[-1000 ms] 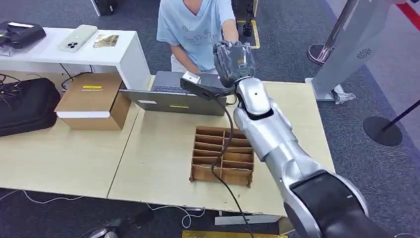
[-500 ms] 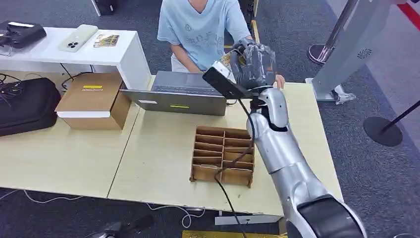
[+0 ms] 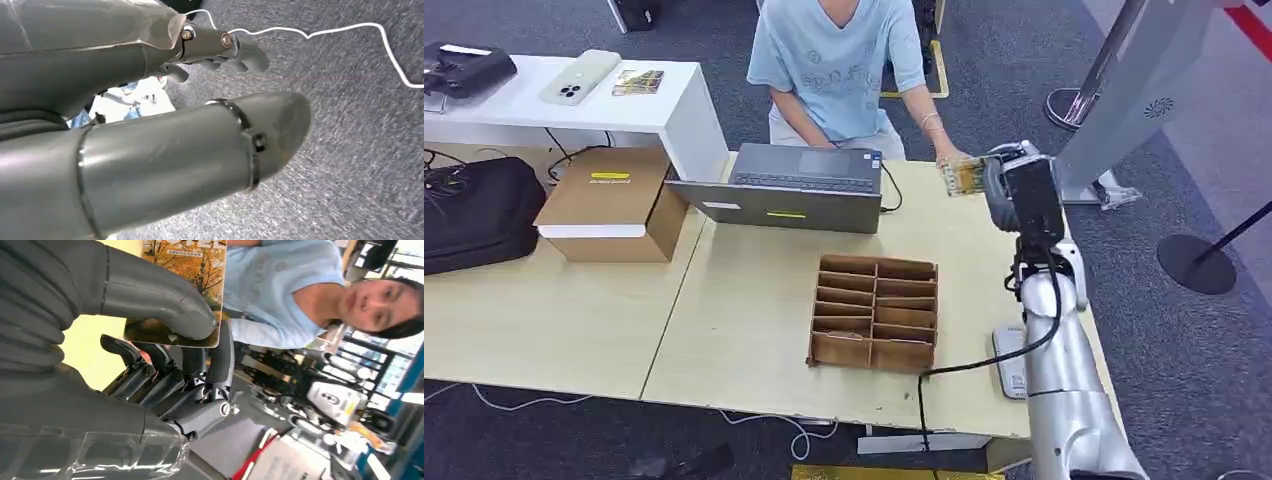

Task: Pass the card to the sensor for recognition and then transmit it.

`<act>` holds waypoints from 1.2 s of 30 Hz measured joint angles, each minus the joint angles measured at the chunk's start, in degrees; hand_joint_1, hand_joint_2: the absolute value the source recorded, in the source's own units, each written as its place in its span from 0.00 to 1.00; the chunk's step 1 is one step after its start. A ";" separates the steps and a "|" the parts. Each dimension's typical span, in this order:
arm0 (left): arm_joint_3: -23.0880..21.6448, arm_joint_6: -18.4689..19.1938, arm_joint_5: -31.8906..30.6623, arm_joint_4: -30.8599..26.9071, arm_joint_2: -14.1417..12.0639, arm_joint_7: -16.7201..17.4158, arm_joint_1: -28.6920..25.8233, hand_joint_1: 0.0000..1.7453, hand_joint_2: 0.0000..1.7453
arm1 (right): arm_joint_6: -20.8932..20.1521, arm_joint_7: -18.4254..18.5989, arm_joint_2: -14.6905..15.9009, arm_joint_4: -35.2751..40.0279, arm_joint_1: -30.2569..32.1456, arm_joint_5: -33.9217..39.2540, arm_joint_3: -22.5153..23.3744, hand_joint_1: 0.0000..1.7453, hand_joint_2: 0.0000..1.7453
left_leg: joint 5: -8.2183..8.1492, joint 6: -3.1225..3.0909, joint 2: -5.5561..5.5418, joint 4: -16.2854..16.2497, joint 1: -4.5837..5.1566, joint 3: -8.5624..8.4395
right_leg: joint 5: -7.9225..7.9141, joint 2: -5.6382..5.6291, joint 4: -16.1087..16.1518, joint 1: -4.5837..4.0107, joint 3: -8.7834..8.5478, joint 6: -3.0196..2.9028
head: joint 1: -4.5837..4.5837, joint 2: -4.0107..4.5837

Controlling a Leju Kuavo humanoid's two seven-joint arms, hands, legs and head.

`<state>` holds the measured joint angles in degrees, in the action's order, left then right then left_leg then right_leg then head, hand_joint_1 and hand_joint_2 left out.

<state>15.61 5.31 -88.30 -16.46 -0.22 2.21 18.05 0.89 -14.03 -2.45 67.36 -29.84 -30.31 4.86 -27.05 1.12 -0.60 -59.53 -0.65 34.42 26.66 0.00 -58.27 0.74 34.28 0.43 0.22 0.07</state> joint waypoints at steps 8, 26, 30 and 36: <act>0.02 -0.22 0.00 0.00 -0.52 -0.15 -1.14 0.00 0.00 | -8.71 -0.35 3.28 1.70 9.51 9.30 5.24 1.00 1.00 | -0.04 -0.04 -0.01 0.02 -0.01 0.02 | 0.06 0.00 0.00 -0.01 0.01 0.03 | 0.02 0.00; -1.70 -0.24 0.00 0.00 -1.42 -1.20 -2.24 0.00 0.00 | -11.38 1.36 4.61 5.46 20.13 14.73 11.54 1.00 1.00 | -0.05 -0.03 0.02 0.02 0.00 0.02 | 0.06 -0.02 0.00 0.00 0.02 0.04 | 0.00 0.00; -2.75 0.11 0.00 0.00 -1.49 -1.22 -2.23 0.00 0.00 | -10.97 1.55 4.61 5.09 20.41 15.10 12.83 1.00 1.00 | -0.05 -0.03 0.02 0.02 0.00 0.03 | 0.06 -0.02 0.00 0.00 0.02 0.04 | 0.00 0.00; -3.45 0.17 0.00 0.00 -1.51 -1.22 -2.23 0.00 0.00 | -10.90 1.55 4.61 4.57 20.69 15.12 13.79 1.00 1.00 | -0.06 -0.03 0.02 0.02 0.00 0.03 | 0.06 -0.02 0.00 0.00 0.02 0.04 | 0.00 0.00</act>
<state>12.15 5.49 -88.30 -16.46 -1.73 0.98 15.82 -10.01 -12.48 2.16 71.93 -9.14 -15.19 18.64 -27.11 1.09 -0.59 -59.51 -0.65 34.44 26.72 -0.01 -58.27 0.75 34.30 0.47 0.22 0.07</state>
